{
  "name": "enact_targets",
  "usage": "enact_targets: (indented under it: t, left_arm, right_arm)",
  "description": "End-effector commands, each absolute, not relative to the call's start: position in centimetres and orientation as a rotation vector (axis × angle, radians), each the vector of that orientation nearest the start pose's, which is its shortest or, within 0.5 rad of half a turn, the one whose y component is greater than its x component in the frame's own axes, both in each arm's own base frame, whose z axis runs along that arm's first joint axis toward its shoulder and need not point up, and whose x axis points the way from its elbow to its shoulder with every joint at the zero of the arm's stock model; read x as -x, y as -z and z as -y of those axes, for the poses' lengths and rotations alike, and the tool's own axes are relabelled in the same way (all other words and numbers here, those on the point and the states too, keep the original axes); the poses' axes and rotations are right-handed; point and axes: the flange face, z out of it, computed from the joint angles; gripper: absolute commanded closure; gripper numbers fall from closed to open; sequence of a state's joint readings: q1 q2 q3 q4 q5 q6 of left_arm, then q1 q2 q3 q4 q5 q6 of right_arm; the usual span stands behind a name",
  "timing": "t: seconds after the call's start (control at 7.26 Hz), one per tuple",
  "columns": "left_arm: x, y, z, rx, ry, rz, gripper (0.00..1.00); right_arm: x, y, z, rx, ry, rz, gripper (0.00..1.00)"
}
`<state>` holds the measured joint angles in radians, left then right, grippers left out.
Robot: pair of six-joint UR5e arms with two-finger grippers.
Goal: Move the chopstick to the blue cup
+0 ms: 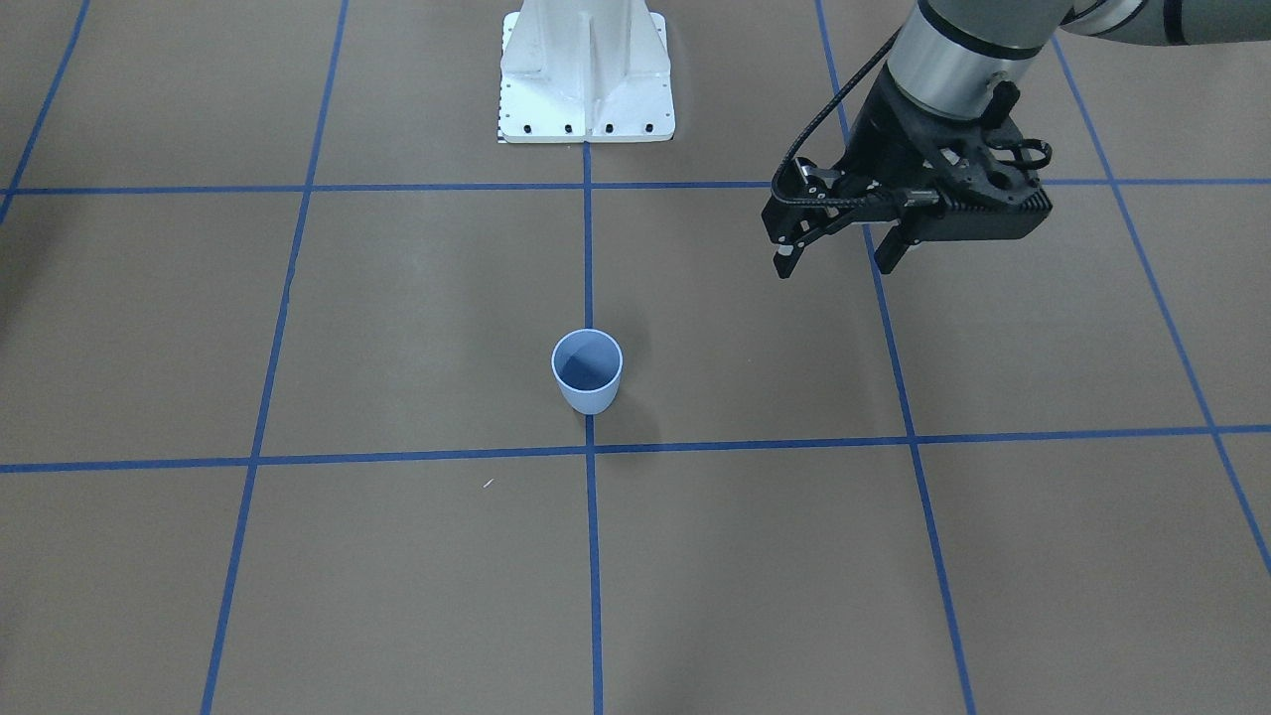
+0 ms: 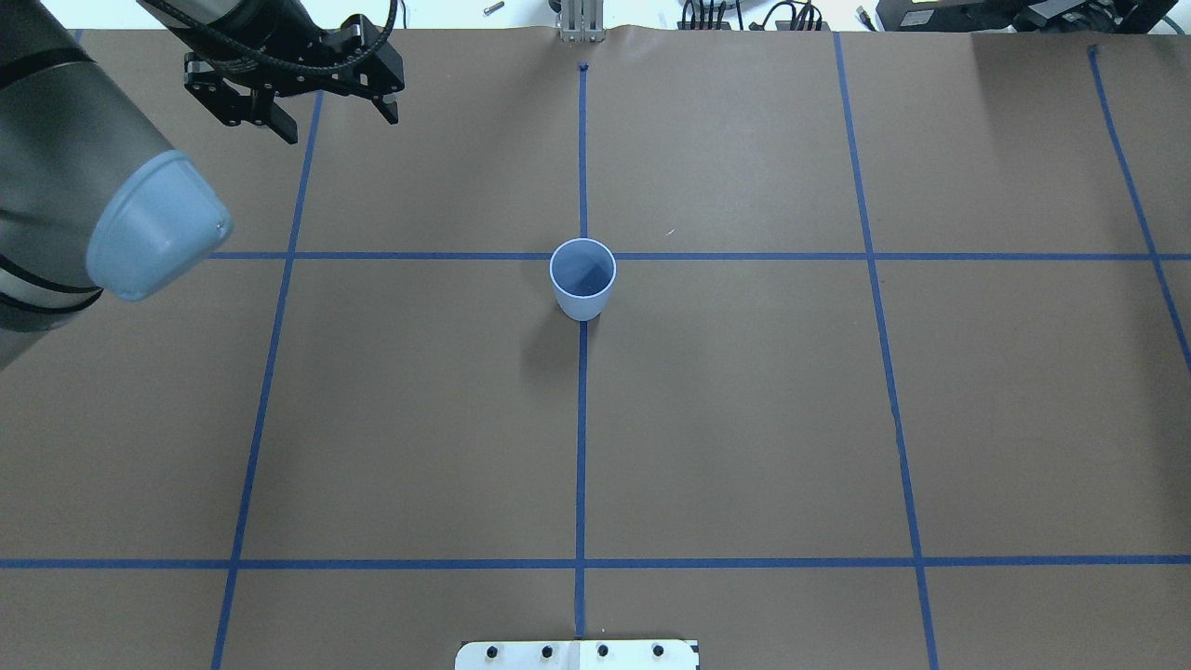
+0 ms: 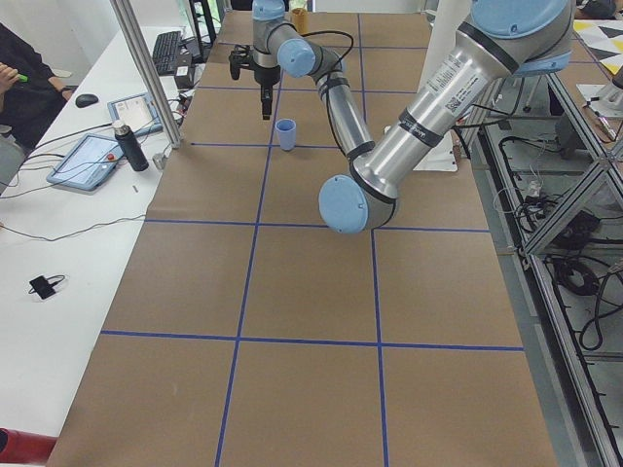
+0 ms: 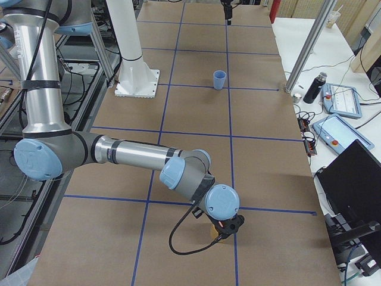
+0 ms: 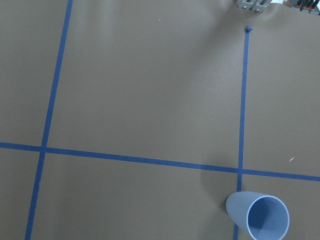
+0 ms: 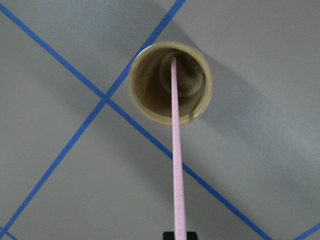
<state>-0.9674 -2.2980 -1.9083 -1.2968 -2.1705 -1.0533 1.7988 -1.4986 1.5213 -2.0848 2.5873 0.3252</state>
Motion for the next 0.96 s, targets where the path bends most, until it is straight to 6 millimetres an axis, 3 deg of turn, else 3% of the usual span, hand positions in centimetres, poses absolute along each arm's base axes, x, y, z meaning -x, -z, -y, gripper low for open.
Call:
enact_targets:
  t: [0.0, 0.28, 0.41, 0.55, 0.69, 0.83]
  left_arm:
    - [-27.6, -12.7, 53.9, -0.092, 0.181, -0.948, 0.01]
    - [-26.8, -12.9, 54.2, -0.095, 0.193, -0.947, 0.01]
    - [-25.4, -14.5, 54.5, -0.082, 0.207, -0.943, 0.01]
    - [-22.2, -15.3, 54.9, -0.087, 0.241, -0.955, 0.01]
    - [-19.8, -16.8, 55.6, -0.11, 0.232, -0.943, 0.01]
    - [-18.2, -19.9, 55.9, -0.123, 0.191, -0.906, 0.01]
  right_arm:
    - [-16.8, -57.8, 44.4, 0.503, -0.754, 0.922, 1.0]
    - [-15.9, -50.1, 42.9, 0.419, -0.704, 0.93, 1.0]
    - [-12.4, -45.9, 45.5, 0.372, -0.592, 0.943, 1.0]
    - [-9.6, -41.1, 48.9, 0.317, -0.495, 0.968, 1.0]
    - [-5.6, -36.1, 52.4, 0.314, -0.446, 0.992, 1.0]
    - [0.9, -27.9, 55.0, 0.32, -0.445, 0.986, 1.0]
